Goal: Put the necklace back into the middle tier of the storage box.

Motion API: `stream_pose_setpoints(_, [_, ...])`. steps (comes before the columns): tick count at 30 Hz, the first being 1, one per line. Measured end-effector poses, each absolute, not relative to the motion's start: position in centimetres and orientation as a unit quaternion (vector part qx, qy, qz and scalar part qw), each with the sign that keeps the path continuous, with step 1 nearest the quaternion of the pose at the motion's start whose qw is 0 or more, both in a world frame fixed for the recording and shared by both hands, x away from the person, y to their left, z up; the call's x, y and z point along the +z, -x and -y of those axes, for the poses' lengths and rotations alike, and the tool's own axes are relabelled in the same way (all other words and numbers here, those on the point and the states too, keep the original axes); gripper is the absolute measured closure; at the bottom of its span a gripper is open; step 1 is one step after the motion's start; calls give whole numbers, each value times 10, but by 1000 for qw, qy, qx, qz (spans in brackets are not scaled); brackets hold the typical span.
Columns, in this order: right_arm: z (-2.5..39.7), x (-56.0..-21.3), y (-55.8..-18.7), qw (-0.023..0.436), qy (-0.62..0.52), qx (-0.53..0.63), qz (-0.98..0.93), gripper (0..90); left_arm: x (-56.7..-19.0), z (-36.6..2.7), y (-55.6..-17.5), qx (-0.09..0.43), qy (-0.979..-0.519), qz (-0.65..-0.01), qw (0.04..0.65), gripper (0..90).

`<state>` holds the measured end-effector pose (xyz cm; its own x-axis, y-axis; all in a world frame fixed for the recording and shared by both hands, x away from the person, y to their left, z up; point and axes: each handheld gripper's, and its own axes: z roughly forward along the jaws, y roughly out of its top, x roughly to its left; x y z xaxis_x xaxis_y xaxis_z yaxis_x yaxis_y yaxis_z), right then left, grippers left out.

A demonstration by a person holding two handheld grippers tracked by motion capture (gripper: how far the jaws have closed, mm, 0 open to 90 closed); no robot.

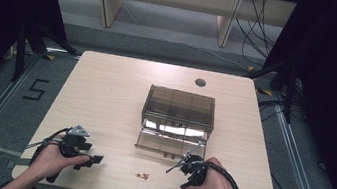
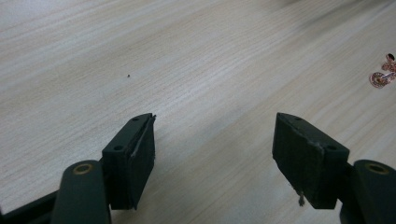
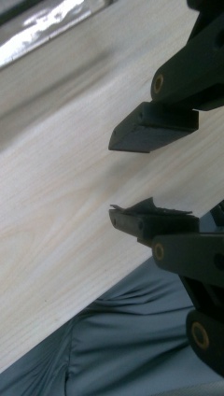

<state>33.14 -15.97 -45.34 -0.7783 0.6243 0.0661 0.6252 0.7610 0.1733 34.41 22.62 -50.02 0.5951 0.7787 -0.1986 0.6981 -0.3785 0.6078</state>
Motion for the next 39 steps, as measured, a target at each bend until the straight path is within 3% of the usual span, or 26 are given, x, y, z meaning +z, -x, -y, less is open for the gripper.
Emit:
stream_pose_setpoints(8, [135,-457,-331,12,282,-85,956,611,-500,-225,-343,62,-830,-448,326,295])
stream_pose_setpoints(19, [96,-459,-333,17,237,-74,969,682,-501,-224,-345,56,-830,-446,331,295])
stream_pose_setpoints(22, [90,-461,-336,0,210,-66,976,692,-501,-224,-345,55,-827,-448,335,295])
stream_pose_setpoints(39, [56,-468,-347,-3,171,-61,983,732,-500,-224,-345,56,-829,-445,334,295])
